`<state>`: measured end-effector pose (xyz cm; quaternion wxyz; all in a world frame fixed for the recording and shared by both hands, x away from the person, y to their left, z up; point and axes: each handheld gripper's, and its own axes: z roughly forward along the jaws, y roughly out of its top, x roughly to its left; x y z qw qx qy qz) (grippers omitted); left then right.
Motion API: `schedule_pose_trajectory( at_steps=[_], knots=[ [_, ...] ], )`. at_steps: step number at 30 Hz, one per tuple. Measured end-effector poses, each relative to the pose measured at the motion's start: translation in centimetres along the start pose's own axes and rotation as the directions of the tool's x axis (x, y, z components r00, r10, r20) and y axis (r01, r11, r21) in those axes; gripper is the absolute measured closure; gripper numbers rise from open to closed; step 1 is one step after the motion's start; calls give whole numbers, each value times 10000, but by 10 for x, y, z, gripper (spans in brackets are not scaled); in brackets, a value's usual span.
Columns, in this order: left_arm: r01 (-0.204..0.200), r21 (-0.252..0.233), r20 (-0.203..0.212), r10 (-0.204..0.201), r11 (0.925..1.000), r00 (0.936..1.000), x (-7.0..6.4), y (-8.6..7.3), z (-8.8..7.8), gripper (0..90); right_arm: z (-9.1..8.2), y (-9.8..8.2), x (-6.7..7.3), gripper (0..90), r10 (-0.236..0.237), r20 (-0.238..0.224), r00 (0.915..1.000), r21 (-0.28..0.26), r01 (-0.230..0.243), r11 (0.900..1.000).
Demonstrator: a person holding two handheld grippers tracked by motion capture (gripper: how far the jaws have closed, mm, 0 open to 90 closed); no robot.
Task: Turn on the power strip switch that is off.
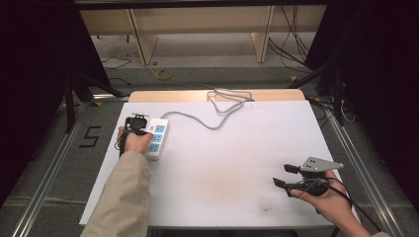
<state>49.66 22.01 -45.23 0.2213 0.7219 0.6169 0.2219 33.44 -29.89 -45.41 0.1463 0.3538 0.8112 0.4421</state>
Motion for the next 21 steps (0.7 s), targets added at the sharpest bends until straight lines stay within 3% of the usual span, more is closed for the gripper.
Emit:
schedule_pose_trajectory(
  at_steps=[16,21],
  knots=[
    [-34,143,-42,34,9999,10000,1,3,1,900,1,0,1,324,-14,-24,10000,8,14,10000],
    [-397,350,-242,405,9986,9989,-3,6,2,900,0,0,1,324,-30,-28,10000,6,30,10000]
  ],
)
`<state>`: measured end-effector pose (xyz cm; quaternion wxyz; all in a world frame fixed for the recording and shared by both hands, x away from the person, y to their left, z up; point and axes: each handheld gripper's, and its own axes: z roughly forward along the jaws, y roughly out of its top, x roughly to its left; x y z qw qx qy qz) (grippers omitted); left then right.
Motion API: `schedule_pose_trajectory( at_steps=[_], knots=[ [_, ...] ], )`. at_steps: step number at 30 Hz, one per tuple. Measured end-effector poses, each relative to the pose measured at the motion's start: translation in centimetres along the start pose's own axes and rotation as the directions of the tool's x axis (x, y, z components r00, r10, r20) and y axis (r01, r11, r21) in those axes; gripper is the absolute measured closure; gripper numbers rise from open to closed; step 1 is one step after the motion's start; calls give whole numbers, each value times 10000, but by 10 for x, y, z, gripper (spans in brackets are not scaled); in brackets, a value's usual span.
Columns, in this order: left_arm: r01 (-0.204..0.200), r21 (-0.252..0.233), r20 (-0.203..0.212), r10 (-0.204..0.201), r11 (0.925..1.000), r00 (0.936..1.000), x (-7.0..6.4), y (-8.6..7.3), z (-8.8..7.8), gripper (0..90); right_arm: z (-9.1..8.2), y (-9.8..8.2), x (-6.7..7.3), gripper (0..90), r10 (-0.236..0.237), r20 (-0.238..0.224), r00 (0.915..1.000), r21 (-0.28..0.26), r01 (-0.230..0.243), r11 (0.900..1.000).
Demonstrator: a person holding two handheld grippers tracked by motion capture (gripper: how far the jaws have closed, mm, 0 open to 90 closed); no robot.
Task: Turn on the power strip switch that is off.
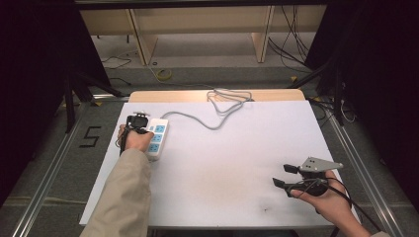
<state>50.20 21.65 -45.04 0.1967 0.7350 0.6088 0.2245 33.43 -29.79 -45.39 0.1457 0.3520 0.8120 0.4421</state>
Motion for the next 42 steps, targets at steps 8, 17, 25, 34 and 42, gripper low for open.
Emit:
schedule_pose_trajectory(
  at_steps=[8,17,25,34,42],
  knots=[
    [7,89,48,-7,10000,10000,0,0,1,900,1,0,0,323,-1,-35,10000,6,1,10000],
    [-15,105,45,15,9999,10000,0,0,1,900,1,0,1,323,12,-59,10000,7,-12,10000],
    [50,126,127,-51,9999,9999,2,0,0,900,1,0,0,323,-4,-46,10000,15,4,10000],
    [202,121,190,-204,9997,9996,3,1,0,900,1,0,0,323,-28,-35,10000,14,28,10000],
    [244,102,226,-246,9997,9994,3,1,0,900,1,0,0,323,-29,-33,10000,16,30,10000]
  ],
)
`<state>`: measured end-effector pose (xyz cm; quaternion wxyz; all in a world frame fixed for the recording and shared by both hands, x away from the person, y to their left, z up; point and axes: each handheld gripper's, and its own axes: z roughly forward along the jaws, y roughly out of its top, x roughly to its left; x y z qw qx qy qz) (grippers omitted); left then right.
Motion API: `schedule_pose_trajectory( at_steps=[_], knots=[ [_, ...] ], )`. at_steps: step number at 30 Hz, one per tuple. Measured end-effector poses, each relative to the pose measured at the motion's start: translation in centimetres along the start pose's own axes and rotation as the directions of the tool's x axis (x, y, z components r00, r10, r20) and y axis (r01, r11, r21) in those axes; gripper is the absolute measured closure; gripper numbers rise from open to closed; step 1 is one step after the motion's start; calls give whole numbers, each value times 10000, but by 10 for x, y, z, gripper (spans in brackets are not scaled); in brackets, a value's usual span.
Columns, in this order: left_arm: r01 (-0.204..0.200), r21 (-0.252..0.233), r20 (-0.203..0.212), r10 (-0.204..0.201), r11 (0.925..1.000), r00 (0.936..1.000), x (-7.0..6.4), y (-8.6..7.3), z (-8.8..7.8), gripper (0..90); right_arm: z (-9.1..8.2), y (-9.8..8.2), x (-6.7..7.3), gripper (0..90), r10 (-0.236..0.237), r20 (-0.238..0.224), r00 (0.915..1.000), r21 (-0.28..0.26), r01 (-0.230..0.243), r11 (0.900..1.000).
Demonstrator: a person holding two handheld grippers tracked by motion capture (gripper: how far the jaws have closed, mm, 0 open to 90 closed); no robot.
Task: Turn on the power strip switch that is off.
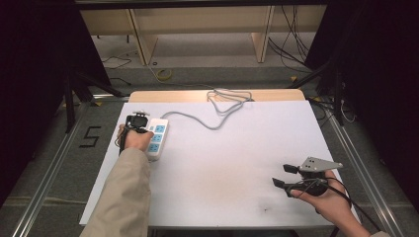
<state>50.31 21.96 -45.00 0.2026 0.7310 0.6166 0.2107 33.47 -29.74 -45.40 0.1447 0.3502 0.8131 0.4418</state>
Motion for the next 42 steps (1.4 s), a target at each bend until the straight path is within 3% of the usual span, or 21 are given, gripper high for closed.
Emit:
schedule_pose_trajectory(
  at_steps=[30,42],
  knots=[
    [-141,-245,-169,137,9996,9998,2,-1,0,900,0,1,0,323,14,18,10000,-44,-13,10000],
    [59,-597,-79,-64,9982,9999,4,0,-5,897,0,1,0,323,26,20,10000,-46,-26,10000]
  ],
)
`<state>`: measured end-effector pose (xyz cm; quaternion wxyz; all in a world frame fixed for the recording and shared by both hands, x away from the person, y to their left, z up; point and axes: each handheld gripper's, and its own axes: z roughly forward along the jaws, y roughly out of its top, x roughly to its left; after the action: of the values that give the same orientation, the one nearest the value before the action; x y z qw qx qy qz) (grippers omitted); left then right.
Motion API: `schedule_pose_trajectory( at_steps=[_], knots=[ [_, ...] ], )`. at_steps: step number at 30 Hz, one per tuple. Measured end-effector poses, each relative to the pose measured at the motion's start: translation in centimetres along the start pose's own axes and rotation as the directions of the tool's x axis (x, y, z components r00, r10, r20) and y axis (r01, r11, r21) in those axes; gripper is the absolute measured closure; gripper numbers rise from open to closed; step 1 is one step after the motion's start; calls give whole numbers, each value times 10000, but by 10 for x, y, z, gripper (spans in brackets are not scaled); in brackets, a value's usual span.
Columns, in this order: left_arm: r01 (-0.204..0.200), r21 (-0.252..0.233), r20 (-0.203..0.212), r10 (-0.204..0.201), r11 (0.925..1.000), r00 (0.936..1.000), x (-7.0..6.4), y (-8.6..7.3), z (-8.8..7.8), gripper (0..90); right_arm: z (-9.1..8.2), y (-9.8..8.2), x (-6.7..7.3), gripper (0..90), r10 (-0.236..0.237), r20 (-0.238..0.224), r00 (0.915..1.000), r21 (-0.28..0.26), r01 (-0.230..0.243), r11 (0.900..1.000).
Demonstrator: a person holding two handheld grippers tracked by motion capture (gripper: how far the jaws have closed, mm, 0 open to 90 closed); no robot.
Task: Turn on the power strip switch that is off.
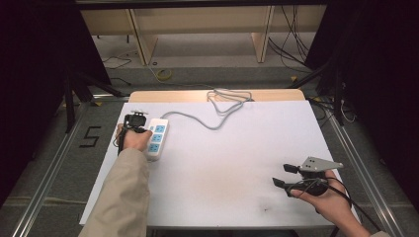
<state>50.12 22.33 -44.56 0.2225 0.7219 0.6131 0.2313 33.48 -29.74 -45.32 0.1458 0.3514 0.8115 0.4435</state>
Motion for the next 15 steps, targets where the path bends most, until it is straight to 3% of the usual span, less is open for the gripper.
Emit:
schedule_pose_trajectory(
  at_steps=[9,15],
  knots=[
    [169,-380,-26,-170,9991,9999,3,0,-7,798,0,0,0,323,0,4,10000,-1,0,10000],
    [493,-717,-11,-495,9962,9988,7,0,-13,709,1,0,0,323,-45,-7,10000,5,45,10000]
  ],
)
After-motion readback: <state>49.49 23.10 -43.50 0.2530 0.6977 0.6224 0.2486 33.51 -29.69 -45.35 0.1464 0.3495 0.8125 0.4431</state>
